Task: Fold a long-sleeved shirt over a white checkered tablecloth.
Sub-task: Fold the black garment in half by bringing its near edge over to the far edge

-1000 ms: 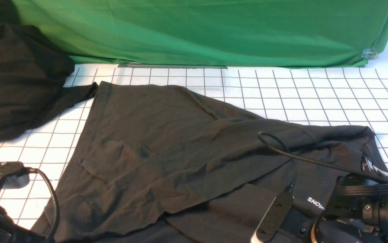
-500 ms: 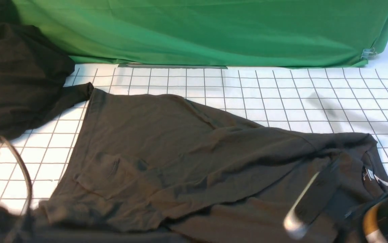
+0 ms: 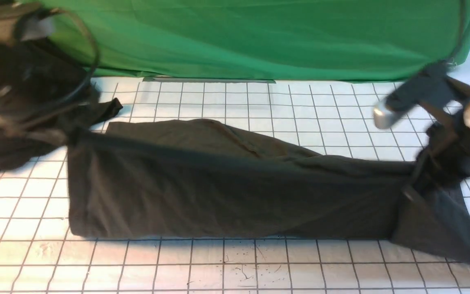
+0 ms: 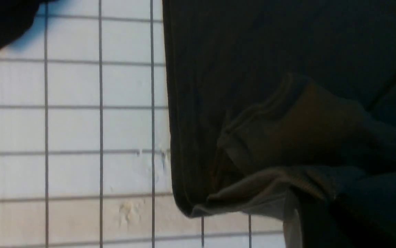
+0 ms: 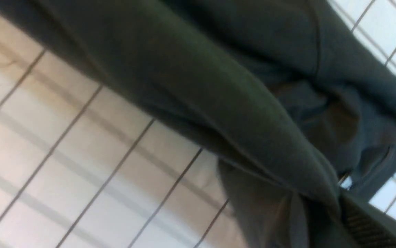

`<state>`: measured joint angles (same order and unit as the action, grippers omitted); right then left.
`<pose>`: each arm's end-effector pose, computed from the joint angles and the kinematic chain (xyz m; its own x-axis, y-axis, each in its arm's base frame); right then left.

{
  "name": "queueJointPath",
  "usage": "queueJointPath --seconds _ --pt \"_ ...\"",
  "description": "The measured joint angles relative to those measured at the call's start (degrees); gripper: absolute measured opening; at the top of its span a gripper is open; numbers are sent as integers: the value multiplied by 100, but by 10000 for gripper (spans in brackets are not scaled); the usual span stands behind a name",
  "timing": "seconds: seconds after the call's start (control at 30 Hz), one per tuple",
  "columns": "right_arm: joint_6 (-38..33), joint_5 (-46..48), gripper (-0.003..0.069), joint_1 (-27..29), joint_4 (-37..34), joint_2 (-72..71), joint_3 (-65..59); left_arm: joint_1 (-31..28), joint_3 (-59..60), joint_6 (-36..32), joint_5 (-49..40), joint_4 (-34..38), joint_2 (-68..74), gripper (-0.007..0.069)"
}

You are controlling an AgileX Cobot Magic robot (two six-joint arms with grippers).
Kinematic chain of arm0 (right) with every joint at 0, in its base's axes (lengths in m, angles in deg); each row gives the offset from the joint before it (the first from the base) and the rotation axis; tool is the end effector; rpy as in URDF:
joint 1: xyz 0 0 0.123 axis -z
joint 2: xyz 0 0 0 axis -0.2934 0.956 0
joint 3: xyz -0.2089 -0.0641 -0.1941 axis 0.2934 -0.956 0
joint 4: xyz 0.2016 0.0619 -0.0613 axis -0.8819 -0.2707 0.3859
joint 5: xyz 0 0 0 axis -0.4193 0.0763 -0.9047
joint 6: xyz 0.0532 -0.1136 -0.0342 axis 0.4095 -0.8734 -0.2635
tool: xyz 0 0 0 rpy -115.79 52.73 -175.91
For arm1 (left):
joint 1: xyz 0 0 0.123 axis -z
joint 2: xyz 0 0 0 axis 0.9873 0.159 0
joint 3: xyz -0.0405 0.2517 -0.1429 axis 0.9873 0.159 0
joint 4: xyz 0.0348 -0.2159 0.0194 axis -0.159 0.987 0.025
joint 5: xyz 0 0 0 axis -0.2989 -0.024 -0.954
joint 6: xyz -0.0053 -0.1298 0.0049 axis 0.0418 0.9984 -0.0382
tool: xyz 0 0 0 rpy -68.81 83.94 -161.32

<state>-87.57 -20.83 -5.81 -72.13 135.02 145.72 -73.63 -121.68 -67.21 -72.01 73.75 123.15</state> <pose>0.2670 0.0992 0.2737 -0.7296 -0.5937 -0.3394 -0.5674 0.8025 -0.1843 0.2955 -0.0397 0.3127 -0.8912 -0.0915 -0.4443 -0.0482 0.9930 -0.1078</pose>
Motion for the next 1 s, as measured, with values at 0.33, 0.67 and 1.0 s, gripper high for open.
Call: queueJointPath --seconds 0.33,0.67,1.0 --pt "-316 -361 21 246 -47 2036 1652 -495 -2126 7 10 40 2454 24" --pt "-377 -928 48 252 -11 2986 2371 -515 -2970 19 513 -114 3542 28" --pt "188 -954 431 252 -11 2987 2469 -520 -2989 30 1140 -591 3578 277"
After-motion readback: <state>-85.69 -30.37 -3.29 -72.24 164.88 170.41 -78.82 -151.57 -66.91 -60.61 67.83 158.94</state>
